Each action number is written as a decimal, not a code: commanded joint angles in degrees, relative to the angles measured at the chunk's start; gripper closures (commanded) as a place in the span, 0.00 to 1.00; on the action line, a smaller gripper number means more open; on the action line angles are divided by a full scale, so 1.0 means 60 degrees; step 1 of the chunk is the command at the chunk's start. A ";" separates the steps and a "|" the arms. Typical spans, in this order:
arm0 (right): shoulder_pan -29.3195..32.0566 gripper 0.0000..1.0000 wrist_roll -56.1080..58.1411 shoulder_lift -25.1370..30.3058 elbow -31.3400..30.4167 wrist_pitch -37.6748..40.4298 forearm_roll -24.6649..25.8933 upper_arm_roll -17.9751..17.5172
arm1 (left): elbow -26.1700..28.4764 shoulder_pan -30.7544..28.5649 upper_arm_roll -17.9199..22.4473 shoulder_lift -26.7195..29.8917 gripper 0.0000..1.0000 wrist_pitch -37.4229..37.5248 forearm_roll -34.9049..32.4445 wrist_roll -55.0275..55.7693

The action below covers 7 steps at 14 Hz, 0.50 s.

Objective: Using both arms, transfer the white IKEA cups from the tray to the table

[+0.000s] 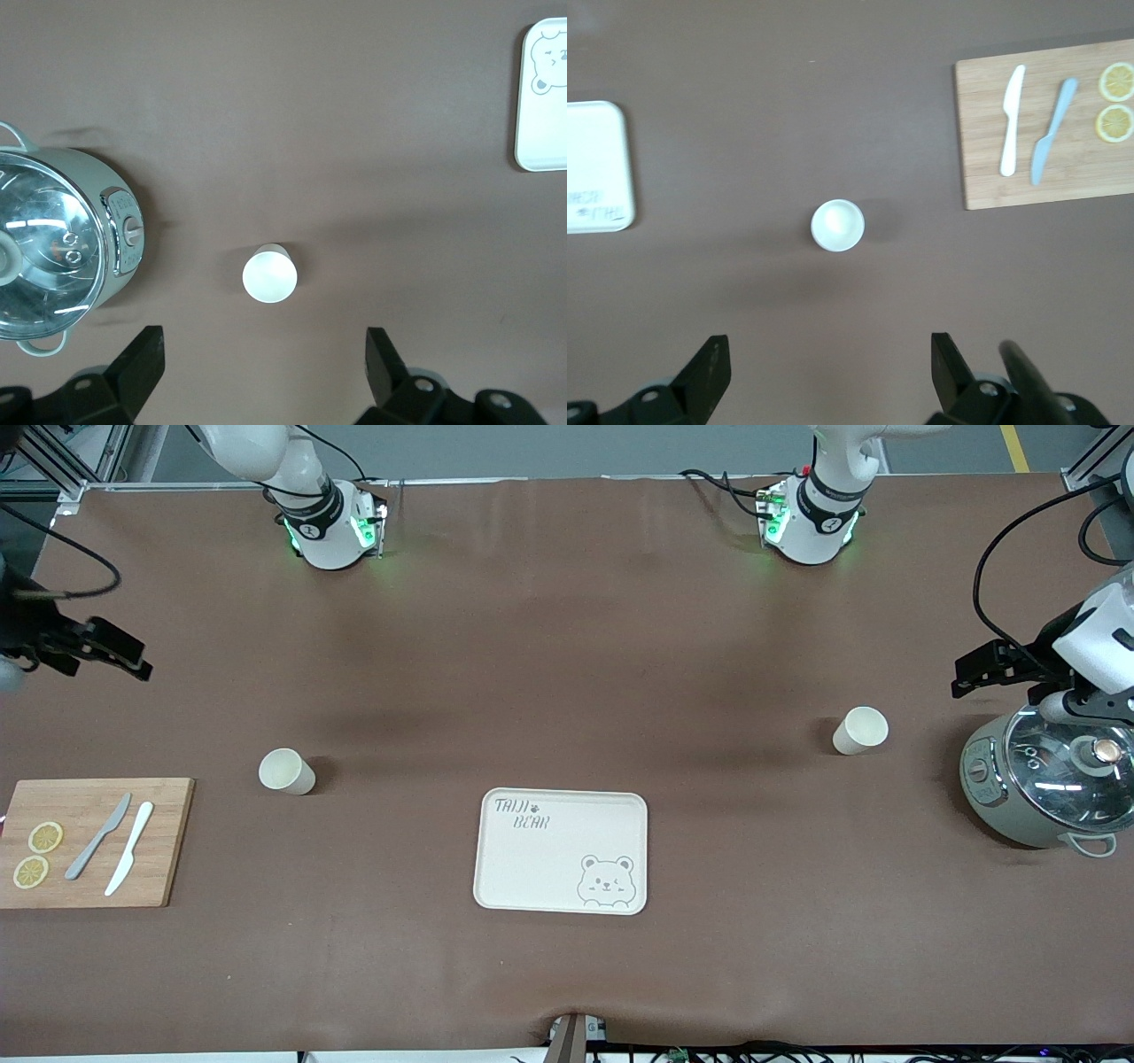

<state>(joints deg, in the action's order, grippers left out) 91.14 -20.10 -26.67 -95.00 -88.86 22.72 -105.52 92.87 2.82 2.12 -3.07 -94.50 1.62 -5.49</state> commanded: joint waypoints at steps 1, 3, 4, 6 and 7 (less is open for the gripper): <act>0.1650 0.00 0.1528 0.2094 0.0276 0.0044 -0.1992 -0.0123 | -0.0186 0.0072 0.0072 -0.0088 0.00 0.0091 0.0141 -0.0096; 0.2297 0.00 0.2177 0.2613 0.0277 0.0058 -0.2570 -0.0428 | -0.0186 0.0072 0.0072 -0.0088 0.00 0.0077 0.0126 -0.0096; 0.2401 0.00 0.2163 0.2613 0.0291 0.0058 -0.2556 -0.0604 | -0.0186 0.0072 0.0072 -0.0088 0.00 0.0091 0.0126 -0.0096; 0.2330 0.00 0.2148 0.2599 0.0291 0.0029 -0.2512 -0.0636 | -0.0186 0.0072 0.0072 -0.0088 0.00 0.0077 0.0082 -0.0096; 0.2300 0.00 0.2148 0.2599 0.0291 0.0000 -0.2498 -0.0635 | -0.0186 0.0072 0.0072 -0.0103 0.00 0.0077 0.0053 -0.0111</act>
<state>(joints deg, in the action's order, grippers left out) 102.63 -8.92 -13.22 -94.01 -88.98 9.53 -108.19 92.87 2.90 2.12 -3.11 -94.50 1.62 -5.50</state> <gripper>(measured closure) 0.000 0.000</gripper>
